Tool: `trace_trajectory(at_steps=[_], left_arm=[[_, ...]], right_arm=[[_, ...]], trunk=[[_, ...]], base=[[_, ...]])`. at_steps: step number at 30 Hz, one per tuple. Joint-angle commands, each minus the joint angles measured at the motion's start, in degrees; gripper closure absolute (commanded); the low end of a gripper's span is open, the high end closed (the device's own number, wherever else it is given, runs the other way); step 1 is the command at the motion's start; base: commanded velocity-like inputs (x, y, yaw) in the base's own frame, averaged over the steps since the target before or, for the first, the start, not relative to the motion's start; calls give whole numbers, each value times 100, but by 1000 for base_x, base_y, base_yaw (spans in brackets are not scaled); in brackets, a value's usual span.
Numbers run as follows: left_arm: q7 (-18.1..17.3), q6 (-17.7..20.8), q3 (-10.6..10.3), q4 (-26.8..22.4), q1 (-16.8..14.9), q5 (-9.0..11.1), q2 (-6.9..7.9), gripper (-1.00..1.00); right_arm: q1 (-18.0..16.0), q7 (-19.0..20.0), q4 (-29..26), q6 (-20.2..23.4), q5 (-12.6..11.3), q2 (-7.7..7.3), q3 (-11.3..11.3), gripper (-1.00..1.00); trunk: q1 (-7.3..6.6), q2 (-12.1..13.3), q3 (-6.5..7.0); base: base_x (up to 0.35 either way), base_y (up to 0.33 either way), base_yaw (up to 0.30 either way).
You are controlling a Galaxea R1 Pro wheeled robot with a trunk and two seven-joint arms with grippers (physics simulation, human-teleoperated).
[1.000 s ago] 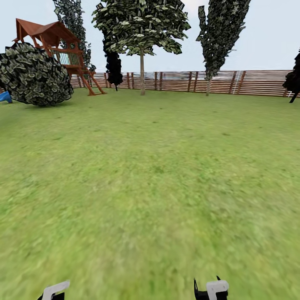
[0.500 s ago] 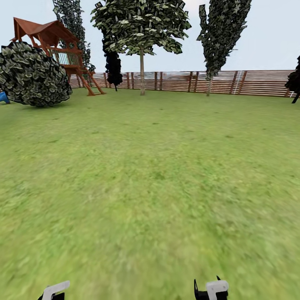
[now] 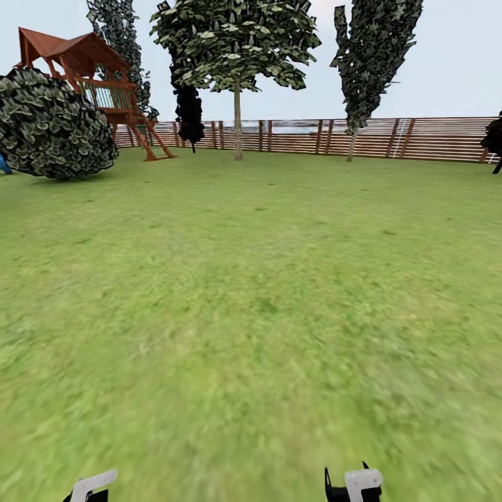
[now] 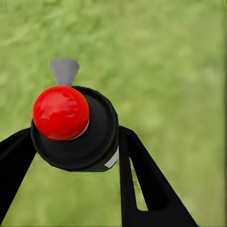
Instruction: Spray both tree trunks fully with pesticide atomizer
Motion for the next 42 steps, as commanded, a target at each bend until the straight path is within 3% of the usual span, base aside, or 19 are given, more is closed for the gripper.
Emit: trace_trajectory(at_steps=[1,42], left_arm=[[0,-1,-1,-2,0,-2,-1,100],[-27,-1,-2,3,0,21,2,100]], right_arm=[[0,1,0,0,0,0,0,-100],[0,-2,0,0,0,0,0,-100]], trunk=[[0,0,0],[0,0,0]], base=[[340,0,0],[340,0,0]])
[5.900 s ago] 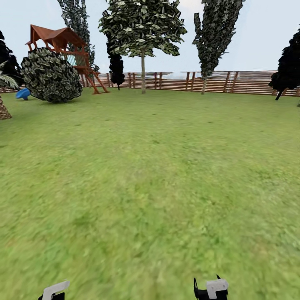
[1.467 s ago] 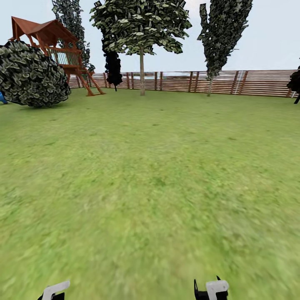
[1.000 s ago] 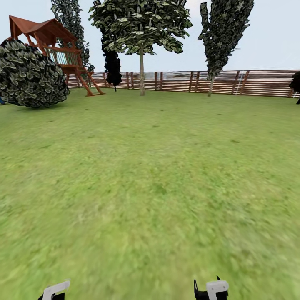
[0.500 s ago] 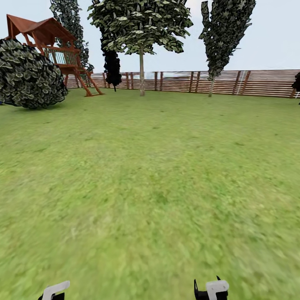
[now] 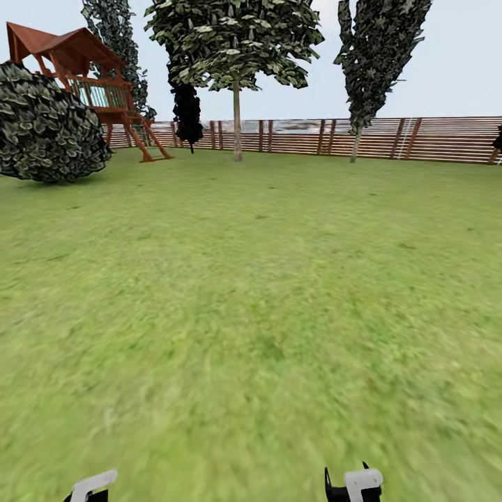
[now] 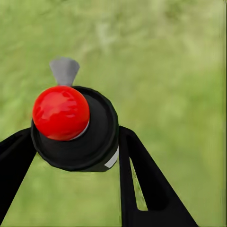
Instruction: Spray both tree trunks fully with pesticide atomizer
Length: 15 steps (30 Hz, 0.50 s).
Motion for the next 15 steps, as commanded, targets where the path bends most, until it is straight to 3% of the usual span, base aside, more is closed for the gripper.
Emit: trace_trajectory(at_steps=[1,15], left_arm=[[-3,0,2,0,0,0,-1,100],[16,0,2,-1,0,-22,-3,100]], right_arm=[[0,0,0,0,0,0,0,-100],[0,0,0,0,0,0,0,-100]], trunk=[[0,0,0],[0,0,0]], base=[[339,0,0],[339,0,0]])
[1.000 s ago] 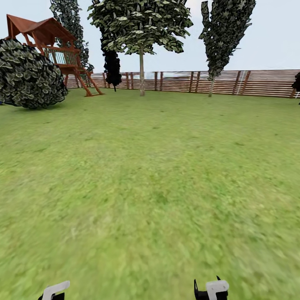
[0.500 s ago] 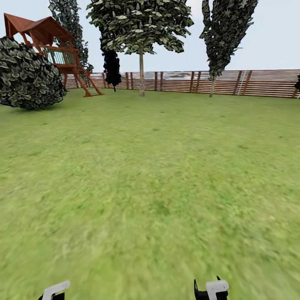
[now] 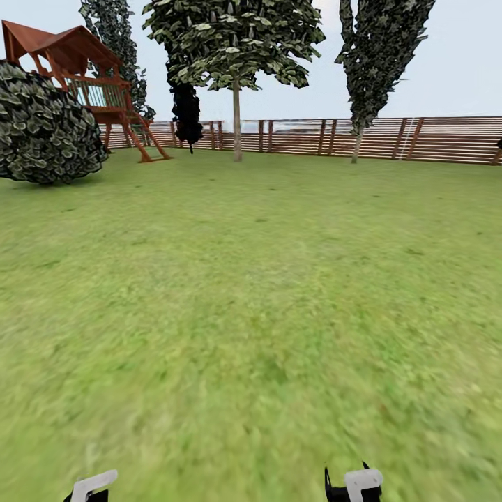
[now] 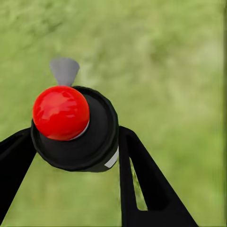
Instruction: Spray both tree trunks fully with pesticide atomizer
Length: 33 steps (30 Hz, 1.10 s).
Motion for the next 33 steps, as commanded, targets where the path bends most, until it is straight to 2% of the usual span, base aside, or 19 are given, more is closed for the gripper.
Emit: trace_trajectory(at_steps=[1,33], left_arm=[[1,0,-1,0,0,-2,-1,100],[10,-4,-1,1,0,6,4,100]], right_arm=[[0,0,0,0,0,0,0,-100],[0,1,0,0,0,0,0,-100]], trunk=[[0,0,0],[0,0,0]], base=[[339,0,0],[339,0,0]])
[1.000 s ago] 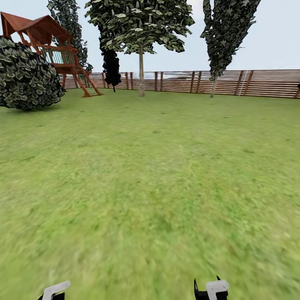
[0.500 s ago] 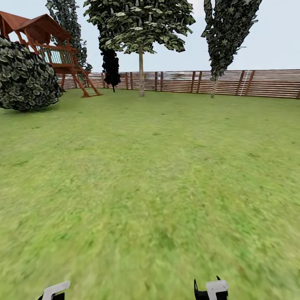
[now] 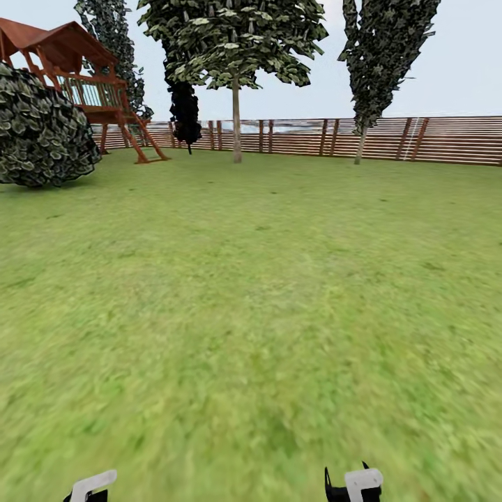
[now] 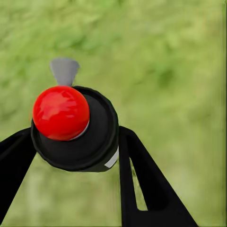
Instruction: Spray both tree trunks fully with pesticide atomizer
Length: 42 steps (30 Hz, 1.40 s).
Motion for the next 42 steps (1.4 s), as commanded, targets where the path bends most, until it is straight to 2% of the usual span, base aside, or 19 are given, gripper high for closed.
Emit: trace_trajectory(at_steps=[1,42], left_arm=[[0,-2,2,0,0,-1,-2,100],[-5,-6,-1,0,0,-11,-6,100]], right_arm=[[0,1,0,0,0,0,0,-100],[0,-1,0,0,0,0,0,-100]], trunk=[[0,0,0],[0,0,0]], base=[[340,0,0],[339,0,0]])
